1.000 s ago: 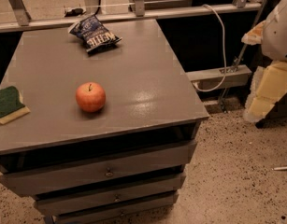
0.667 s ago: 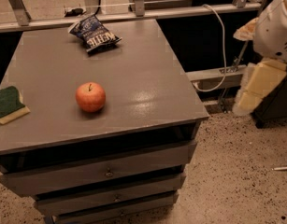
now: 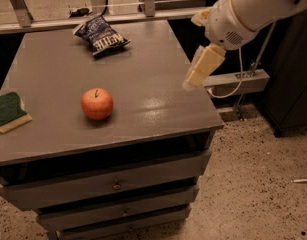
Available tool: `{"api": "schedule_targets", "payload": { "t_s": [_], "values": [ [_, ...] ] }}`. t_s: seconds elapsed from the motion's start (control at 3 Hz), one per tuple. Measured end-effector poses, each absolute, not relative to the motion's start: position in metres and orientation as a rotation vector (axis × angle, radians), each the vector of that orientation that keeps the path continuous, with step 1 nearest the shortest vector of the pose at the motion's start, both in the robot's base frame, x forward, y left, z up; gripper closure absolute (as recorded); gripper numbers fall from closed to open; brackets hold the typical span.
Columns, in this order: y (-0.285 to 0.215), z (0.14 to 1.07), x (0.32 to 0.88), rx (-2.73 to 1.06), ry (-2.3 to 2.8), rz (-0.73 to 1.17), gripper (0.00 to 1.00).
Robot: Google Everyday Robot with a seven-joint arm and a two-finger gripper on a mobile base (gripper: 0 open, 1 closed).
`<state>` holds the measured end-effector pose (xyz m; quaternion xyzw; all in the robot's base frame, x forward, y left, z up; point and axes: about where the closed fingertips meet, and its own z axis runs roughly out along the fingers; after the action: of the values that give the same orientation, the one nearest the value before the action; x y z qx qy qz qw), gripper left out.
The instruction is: Move blue chip bag near apple
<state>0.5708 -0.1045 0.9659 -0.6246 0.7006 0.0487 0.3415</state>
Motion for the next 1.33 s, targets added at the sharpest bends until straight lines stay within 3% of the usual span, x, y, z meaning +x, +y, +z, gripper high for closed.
{"api": "schedule_targets", "payload": {
  "t_s": [0.33,1.0,1.33],
  "values": [
    [-0.047,0.955,0.615,-1.612,1.72,0.217,0.0],
    [-0.042,0.954,0.633,-1.554,1.692,0.228,0.0],
    [-0.03,0.951,0.68,-1.465,1.661,0.236,0.0]
  ]
}}
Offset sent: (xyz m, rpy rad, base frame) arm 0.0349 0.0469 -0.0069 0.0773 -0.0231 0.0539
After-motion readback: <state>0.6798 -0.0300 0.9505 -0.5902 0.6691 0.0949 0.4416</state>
